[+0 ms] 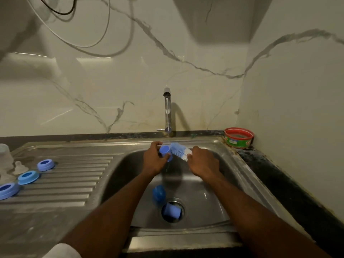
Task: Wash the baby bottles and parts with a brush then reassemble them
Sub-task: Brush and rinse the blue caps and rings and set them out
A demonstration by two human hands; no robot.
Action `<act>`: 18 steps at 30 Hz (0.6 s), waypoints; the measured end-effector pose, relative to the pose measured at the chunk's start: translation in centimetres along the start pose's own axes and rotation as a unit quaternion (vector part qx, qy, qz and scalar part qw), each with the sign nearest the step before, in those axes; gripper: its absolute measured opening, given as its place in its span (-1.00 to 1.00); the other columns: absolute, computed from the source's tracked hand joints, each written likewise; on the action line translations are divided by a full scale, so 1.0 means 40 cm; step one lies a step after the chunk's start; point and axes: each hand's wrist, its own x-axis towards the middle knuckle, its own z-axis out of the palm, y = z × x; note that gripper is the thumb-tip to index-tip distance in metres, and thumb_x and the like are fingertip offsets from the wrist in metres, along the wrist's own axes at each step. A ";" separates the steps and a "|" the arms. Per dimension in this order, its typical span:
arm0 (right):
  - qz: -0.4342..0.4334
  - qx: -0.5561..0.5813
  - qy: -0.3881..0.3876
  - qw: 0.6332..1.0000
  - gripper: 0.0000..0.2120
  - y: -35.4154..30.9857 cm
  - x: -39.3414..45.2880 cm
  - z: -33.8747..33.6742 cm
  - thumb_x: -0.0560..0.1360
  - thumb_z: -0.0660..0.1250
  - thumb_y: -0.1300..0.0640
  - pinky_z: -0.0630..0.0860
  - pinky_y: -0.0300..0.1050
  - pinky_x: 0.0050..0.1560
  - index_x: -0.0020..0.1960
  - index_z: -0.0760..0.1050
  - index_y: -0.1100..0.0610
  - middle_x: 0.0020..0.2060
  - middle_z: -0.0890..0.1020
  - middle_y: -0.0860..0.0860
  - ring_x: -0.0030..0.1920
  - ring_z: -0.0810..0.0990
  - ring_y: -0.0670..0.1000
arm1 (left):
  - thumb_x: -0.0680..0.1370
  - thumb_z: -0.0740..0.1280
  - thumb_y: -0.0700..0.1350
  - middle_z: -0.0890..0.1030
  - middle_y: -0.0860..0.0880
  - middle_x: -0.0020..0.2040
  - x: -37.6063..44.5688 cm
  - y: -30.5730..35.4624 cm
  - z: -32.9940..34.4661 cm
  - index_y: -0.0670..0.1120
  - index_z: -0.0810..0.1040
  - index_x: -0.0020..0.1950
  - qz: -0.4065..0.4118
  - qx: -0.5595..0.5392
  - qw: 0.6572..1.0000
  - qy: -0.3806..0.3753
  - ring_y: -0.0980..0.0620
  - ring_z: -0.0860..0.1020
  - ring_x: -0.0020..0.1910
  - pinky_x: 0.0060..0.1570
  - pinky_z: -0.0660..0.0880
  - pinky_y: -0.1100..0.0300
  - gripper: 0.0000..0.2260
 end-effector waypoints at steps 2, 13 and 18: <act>-0.001 -0.001 0.003 1.000 -0.69 0.001 0.002 0.001 0.62 0.26 -0.06 0.43 -0.06 -0.08 0.29 0.44 0.08 0.16 0.62 0.11 0.13 0.61 0.14 | 0.50 0.53 -0.07 0.64 -0.13 0.23 0.005 0.003 0.003 -0.14 0.42 0.42 -0.001 -0.003 1.000 0.003 0.03 0.60 0.10 0.02 0.50 0.26 -0.45; 0.015 0.002 0.006 1.000 -0.59 -0.003 0.006 0.002 0.64 0.27 -0.12 0.38 -0.13 -0.13 0.40 0.37 0.06 0.21 0.59 0.08 0.11 0.59 0.06 | 0.54 0.48 0.01 0.64 -0.09 0.22 0.008 -0.014 0.012 -0.08 0.49 0.38 0.047 0.015 0.999 -0.014 0.04 0.60 0.14 0.14 0.52 0.18 -0.54; 0.011 0.008 0.012 1.000 -0.60 0.001 0.006 0.005 0.63 0.25 -0.13 0.43 -0.12 -0.08 0.37 0.39 0.06 0.21 0.60 0.07 0.13 0.59 0.06 | 0.59 0.41 0.00 0.63 -0.04 0.12 0.011 -0.028 0.008 -0.06 0.53 0.23 0.019 0.016 0.999 -0.021 0.09 0.58 0.05 0.07 0.49 0.25 -0.74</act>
